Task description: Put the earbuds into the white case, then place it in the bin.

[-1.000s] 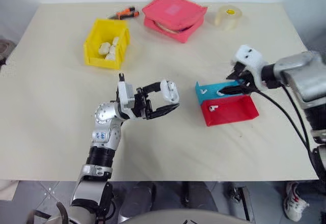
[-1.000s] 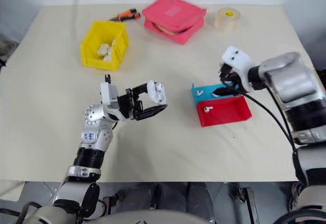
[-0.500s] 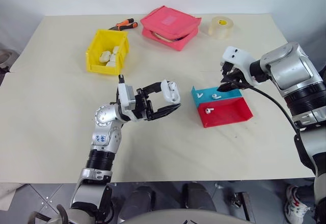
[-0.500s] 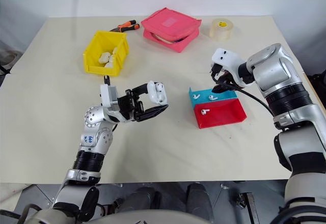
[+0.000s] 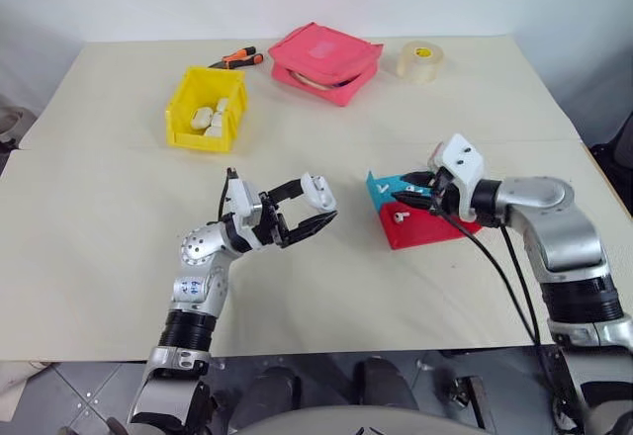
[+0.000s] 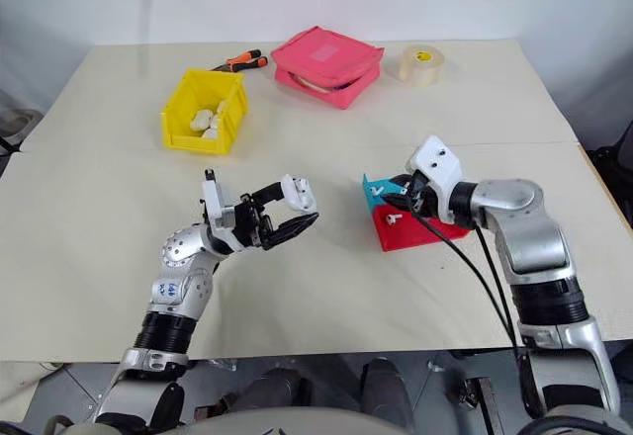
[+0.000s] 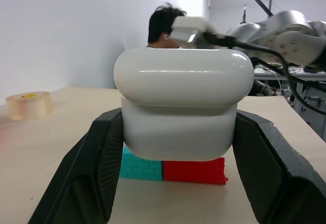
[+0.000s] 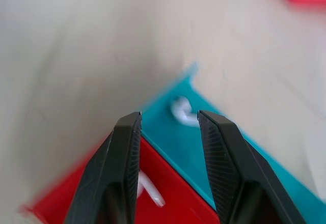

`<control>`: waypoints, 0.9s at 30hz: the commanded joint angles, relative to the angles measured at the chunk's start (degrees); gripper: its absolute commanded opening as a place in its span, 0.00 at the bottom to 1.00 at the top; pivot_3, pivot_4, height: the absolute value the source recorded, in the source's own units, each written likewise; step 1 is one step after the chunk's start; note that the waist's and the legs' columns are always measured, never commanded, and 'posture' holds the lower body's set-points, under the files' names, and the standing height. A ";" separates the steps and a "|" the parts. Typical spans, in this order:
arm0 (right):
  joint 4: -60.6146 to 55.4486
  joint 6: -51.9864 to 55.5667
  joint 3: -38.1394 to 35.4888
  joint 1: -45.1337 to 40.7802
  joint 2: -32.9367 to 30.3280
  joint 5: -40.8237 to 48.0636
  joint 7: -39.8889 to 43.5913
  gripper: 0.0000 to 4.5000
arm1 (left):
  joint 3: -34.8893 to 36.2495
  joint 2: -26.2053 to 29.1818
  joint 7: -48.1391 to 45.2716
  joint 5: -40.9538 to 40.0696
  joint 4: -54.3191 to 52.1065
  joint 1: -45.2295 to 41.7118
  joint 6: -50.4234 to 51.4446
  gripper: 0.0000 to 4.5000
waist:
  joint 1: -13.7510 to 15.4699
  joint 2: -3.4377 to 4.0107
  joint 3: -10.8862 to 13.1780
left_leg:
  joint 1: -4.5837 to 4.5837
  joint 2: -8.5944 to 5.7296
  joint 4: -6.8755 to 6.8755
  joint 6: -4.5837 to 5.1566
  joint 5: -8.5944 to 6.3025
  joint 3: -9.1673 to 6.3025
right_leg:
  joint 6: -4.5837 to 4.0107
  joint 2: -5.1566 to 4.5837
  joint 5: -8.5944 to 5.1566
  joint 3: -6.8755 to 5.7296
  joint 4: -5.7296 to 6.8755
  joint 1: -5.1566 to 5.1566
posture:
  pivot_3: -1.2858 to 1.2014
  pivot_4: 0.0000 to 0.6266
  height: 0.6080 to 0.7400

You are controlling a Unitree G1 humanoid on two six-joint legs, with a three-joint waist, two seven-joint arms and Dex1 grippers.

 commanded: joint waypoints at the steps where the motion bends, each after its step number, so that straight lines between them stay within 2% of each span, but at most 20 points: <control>1: -1.50 -0.11 -2.76 -2.22 -0.64 0.45 -2.55 0.40 | -0.19 0.51 -0.06 -0.16 -1.68 -1.26 0.35 0.62 | 0.03 -0.02 -0.12 | 0.00 0.00 0.00 0.00 0.00 -0.01 | 0.00 0.01 0.00 0.00 -0.01 0.01 | 0.52 0.00 1.00; 6: 1.93 0.92 -1.83 -6.54 -2.05 0.12 -2.32 0.40 | -0.16 0.64 -0.81 -0.06 -0.72 -2.28 -0.13 0.62 | 0.05 -0.01 -0.30 | 0.03 0.00 0.03 0.00 0.00 0.00 | 0.00 0.00 0.00 0.07 -0.01 0.01 | 0.52 0.00 1.00; 20: 7.37 -0.57 0.79 -7.10 -1.09 -2.99 -5.91 0.40 | 0.04 0.56 -1.91 0.40 1.05 -3.65 -1.45 0.62 | 0.02 -0.09 -0.98 | 0.05 -0.03 0.02 0.01 0.00 -0.03 | -0.01 0.00 0.00 0.52 0.00 0.02 | 0.52 0.00 1.00; 27: 10.40 7.89 6.25 -13.81 -1.48 -4.80 -3.91 0.40 | -0.03 0.22 -1.33 0.64 1.25 -3.36 -2.09 0.62 | -0.51 -0.07 -0.99 | 0.05 0.00 -0.01 0.01 0.00 -0.03 | -0.01 0.01 0.00 0.59 -0.01 -0.02 | 0.52 0.00 1.00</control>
